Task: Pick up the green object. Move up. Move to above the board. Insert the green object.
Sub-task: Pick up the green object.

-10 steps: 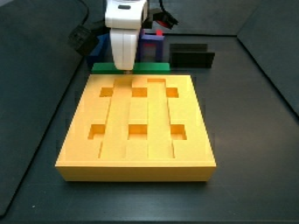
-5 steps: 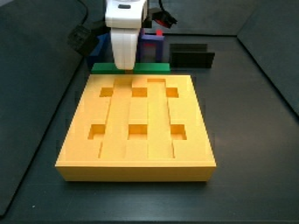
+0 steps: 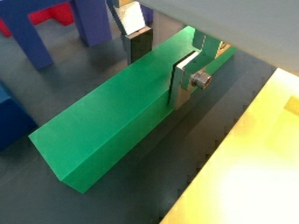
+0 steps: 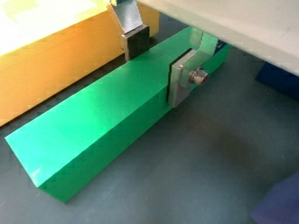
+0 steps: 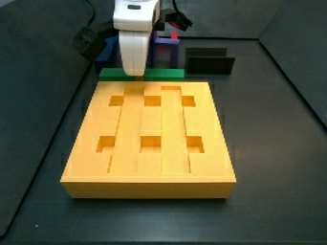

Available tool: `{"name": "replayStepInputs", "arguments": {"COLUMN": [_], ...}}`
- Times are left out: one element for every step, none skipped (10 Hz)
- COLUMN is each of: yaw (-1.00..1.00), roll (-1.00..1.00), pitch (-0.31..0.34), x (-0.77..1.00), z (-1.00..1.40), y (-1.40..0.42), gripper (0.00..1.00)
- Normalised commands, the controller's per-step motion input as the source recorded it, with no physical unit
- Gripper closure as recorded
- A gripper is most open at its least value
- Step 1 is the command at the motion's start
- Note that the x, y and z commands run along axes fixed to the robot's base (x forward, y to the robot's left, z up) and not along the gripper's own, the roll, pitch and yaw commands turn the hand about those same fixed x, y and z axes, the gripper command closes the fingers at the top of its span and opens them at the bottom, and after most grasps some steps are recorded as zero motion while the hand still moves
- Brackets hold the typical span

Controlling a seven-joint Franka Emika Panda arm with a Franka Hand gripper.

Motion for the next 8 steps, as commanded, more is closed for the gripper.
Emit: {"name": "replayStepInputs", "arguments": {"yaw": [0.0,0.0,0.0,0.0,0.0,0.0,0.0,0.0], "roll": [0.0,0.0,0.0,0.0,0.0,0.0,0.0,0.0], "pitch": [0.0,0.0,0.0,0.0,0.0,0.0,0.0,0.0], "x": [0.0,0.0,0.0,0.0,0.0,0.0,0.0,0.0], "z": [0.0,0.0,0.0,0.0,0.0,0.0,0.0,0.0], "y": [0.0,0.0,0.0,0.0,0.0,0.0,0.0,0.0], "gripper": [1.0,1.0,1.0,1.0,1.0,1.0,1.0,1.0]}}
